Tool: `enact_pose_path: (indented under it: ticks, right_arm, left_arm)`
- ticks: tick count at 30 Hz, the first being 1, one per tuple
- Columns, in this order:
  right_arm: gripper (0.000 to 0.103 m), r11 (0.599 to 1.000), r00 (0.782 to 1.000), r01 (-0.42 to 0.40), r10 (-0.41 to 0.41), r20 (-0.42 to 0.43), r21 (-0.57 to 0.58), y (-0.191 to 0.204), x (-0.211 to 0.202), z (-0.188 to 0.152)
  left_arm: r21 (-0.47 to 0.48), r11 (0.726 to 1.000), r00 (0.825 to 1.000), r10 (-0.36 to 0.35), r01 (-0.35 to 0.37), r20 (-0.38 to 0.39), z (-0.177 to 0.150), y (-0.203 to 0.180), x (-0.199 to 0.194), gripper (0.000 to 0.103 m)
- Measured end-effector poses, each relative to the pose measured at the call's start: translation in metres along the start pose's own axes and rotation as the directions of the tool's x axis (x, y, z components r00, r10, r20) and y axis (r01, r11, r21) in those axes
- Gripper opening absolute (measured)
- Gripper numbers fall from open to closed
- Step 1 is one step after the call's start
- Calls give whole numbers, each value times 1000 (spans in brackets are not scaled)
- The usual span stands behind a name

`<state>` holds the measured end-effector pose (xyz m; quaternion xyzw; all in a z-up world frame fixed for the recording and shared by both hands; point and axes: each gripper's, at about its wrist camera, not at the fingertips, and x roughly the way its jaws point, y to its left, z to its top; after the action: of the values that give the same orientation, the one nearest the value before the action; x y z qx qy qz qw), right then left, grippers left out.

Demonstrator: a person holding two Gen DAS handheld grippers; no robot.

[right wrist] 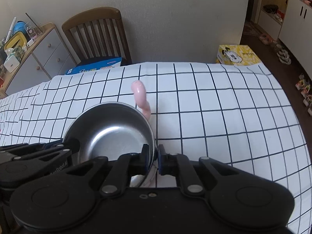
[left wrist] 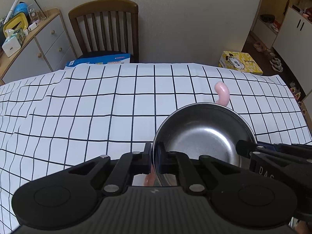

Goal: Organize plates and bowls

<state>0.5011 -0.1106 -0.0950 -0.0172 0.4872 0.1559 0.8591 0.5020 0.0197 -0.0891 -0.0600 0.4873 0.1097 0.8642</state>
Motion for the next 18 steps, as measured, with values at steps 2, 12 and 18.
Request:
enact_pose_path:
  ticks: [2, 12, 18]
  right_arm:
    - [9, 1000, 1000, 4, -4, 8, -3, 4, -3, 1]
    - [8, 999, 999, -35, 35, 15, -17, 22, -8, 1]
    - [8, 998, 998, -54, 54, 26, -32, 37, -22, -1]
  left_arm:
    - [-3, 1000, 1000, 2, -2, 2, -1, 2, -2, 5]
    - [-50, 999, 1000, 15, -14, 1, -9, 35, -18, 5]
    - [-66, 998, 1000, 25, -24, 14, -13, 50, -39, 4]
